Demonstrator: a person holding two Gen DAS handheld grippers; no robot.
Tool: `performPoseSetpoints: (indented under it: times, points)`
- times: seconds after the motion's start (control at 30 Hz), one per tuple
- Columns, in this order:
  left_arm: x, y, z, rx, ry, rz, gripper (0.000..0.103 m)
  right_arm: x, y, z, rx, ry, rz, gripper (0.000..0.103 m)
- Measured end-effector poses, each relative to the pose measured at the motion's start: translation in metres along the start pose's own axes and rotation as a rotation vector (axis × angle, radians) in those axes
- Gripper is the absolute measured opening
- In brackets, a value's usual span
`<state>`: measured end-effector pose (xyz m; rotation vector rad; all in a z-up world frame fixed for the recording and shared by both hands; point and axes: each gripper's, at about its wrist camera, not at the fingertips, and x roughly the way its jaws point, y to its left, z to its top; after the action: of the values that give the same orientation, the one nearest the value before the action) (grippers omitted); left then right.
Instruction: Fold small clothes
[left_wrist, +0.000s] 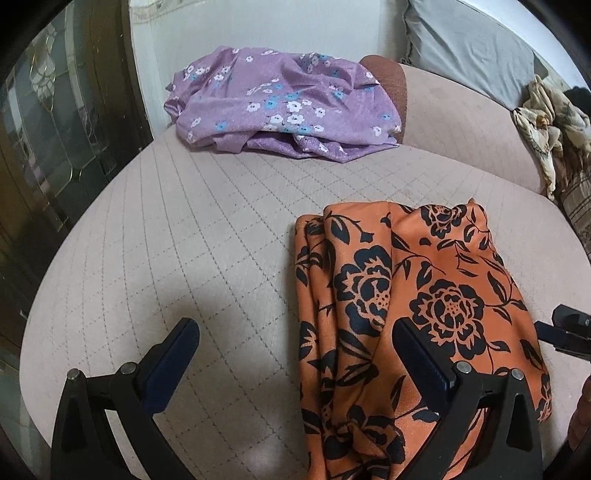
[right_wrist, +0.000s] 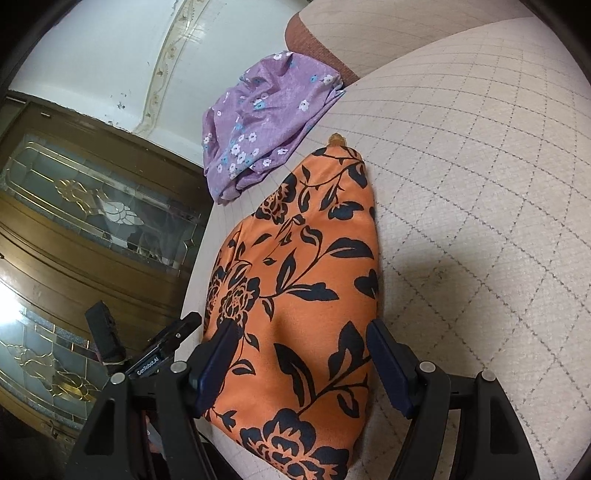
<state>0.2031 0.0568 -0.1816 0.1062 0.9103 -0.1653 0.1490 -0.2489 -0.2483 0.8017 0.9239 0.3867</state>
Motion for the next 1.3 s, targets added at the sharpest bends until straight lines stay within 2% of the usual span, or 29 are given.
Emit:
performPoseSetpoints:
  times: [0.47,0.7,0.9,1.07,1.13,1.2,1.3]
  points:
    - [0.001,-0.014,-0.004,0.046,0.002,0.009,0.103,-0.003,0.001,-0.001,0.006,-0.014,0.004,0.075]
    - [0.009,-0.019,-0.008,0.052,0.036,-0.007,0.103,0.001,-0.002,-0.001,0.015,-0.006,-0.001,0.075]
    - [0.021,-0.016,-0.010,0.015,0.098,-0.082,0.103,0.011,-0.004,0.000,0.027,0.007,-0.014,0.075]
    - [0.033,0.008,-0.010,-0.118,0.187,-0.179,0.103,0.020,-0.012,0.003,0.060,0.024,-0.035,0.075]
    - [0.033,0.015,-0.010,-0.141,0.197,-0.207,0.103,0.015,-0.016,0.006,0.077,-0.004,-0.047,0.075]
    - [0.032,0.018,-0.011,-0.139,0.199,-0.230,0.103,0.012,-0.022,0.009,0.107,-0.011,-0.048,0.075]
    - [0.042,0.015,-0.015,-0.115,0.257,-0.270,0.103,0.018,-0.035,0.010,0.175,0.020,-0.020,0.075]
